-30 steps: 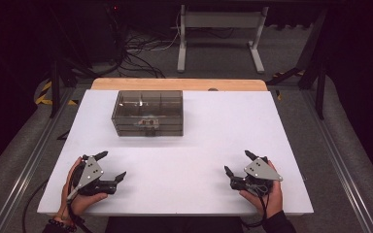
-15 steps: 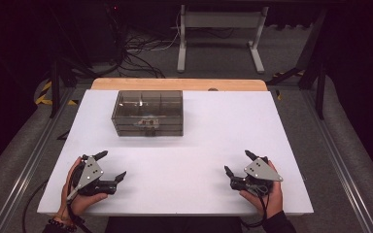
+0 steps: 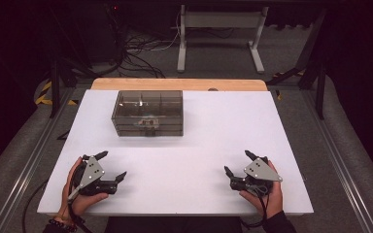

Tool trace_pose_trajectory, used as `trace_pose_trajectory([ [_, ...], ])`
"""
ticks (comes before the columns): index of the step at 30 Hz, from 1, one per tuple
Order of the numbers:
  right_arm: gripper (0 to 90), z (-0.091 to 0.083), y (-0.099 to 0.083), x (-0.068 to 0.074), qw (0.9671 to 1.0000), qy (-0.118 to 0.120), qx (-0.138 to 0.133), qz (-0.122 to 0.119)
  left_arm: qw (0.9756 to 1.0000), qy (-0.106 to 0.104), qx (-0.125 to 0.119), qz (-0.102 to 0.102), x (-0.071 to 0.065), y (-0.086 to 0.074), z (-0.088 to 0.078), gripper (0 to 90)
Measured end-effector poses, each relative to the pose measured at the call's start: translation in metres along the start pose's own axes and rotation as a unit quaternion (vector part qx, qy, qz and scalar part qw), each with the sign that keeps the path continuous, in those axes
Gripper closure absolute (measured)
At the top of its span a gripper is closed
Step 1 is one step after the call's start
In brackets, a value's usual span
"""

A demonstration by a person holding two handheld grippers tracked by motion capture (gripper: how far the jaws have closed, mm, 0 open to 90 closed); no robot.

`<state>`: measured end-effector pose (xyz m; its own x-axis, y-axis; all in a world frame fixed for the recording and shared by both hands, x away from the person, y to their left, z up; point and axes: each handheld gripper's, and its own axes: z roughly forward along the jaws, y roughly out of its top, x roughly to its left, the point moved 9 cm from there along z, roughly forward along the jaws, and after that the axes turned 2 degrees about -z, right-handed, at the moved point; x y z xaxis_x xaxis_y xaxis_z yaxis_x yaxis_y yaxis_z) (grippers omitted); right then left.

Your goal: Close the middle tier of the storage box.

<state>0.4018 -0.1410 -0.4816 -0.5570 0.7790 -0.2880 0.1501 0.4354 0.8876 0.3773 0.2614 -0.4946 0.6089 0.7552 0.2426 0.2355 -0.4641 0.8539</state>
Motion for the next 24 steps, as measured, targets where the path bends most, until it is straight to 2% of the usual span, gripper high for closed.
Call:
trace_pose_trajectory([
  [24, 13.3, -0.0017, 0.0, -0.0068, 0.9999, -0.009, -0.005, 0.012, 1.0, -0.007, 0.0, -0.003, -0.0016, 0.0008, 0.0025, 9.5],
])
